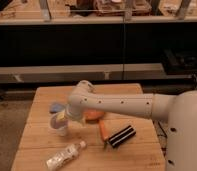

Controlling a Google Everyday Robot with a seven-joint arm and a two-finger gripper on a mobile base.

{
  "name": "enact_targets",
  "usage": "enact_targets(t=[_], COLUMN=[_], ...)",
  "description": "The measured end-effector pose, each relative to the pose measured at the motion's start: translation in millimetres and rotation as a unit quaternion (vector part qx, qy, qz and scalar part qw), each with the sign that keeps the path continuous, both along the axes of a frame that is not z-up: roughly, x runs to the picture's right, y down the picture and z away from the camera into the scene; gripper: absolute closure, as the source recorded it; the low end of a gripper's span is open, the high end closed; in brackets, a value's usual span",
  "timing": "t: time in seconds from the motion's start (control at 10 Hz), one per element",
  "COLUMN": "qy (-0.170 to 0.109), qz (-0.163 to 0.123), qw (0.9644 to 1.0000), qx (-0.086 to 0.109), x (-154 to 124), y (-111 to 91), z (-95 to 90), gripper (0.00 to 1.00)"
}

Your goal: Pick up the ceramic cup

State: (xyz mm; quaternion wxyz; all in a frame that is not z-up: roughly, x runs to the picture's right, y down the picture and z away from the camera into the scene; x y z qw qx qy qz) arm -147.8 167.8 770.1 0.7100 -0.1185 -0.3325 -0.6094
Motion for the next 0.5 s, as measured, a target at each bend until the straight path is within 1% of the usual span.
enact_targets(t=[0.5], qy=[-0.002], qz=[0.001], qw=[1.0000], qx=[0.000], x=[-2.3], y=[4.1], z=[10.6], gripper=[0.20])
